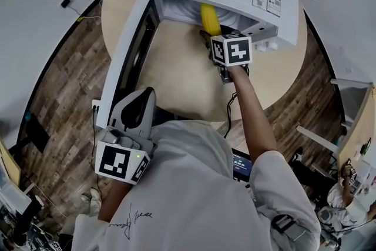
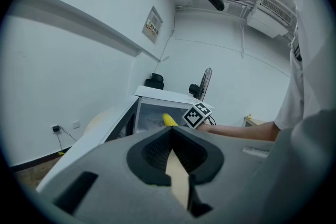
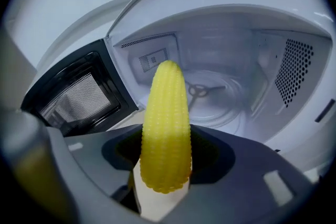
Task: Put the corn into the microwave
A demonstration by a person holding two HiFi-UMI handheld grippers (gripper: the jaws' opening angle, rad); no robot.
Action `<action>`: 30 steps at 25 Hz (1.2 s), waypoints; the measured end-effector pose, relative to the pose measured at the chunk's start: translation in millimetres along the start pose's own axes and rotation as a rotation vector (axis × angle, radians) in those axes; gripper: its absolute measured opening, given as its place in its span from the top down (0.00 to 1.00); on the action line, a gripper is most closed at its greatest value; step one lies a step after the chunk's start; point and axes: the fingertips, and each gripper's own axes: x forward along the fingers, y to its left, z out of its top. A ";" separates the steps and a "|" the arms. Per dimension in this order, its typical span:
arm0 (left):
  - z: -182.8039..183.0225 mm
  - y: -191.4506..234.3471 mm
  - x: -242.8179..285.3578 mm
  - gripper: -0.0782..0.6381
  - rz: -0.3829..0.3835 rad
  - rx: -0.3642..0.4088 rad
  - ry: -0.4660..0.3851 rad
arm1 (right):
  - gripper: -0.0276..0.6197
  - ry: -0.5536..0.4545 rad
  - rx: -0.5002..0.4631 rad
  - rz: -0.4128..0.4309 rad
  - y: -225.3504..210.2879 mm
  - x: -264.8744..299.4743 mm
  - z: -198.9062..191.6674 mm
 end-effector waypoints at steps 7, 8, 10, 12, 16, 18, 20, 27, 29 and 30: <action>-2.3 1.4 -1.6 0.90 0.003 -0.009 0.003 | 0.56 0.039 -0.067 -0.021 -11.1 8.7 5.7; -2.5 1.6 -1.7 0.90 0.005 -0.010 0.003 | 0.56 0.039 -0.074 -0.026 -12.4 9.7 6.9; -2.4 1.0 -1.3 0.90 0.006 -0.011 0.003 | 0.56 0.033 -0.076 -0.037 -14.8 10.1 10.0; -1.8 0.0 -0.3 0.90 0.004 -0.009 0.004 | 0.56 0.025 -0.071 -0.038 -15.9 12.3 12.2; -1.0 -1.3 1.4 0.90 -0.003 -0.012 0.004 | 0.56 0.019 -0.073 -0.050 -20.9 16.6 15.4; -0.9 -1.4 0.4 0.90 -0.011 -0.028 0.007 | 0.56 0.020 -0.067 -0.058 -21.6 17.9 16.1; 0.1 -1.2 1.7 0.90 -0.014 -0.031 0.013 | 0.56 0.019 -0.060 -0.055 -21.6 21.6 15.9; 4.9 -3.6 8.6 0.90 -0.024 -0.052 0.003 | 0.56 0.014 -0.073 -0.066 -31.8 30.4 23.9; 6.6 -1.3 9.5 0.90 -0.024 -0.070 -0.001 | 0.56 0.011 -0.079 -0.074 -33.4 32.7 28.5; 7.0 -0.7 10.4 0.90 -0.025 -0.076 -0.001 | 0.56 0.008 -0.081 -0.075 -34.2 33.6 30.6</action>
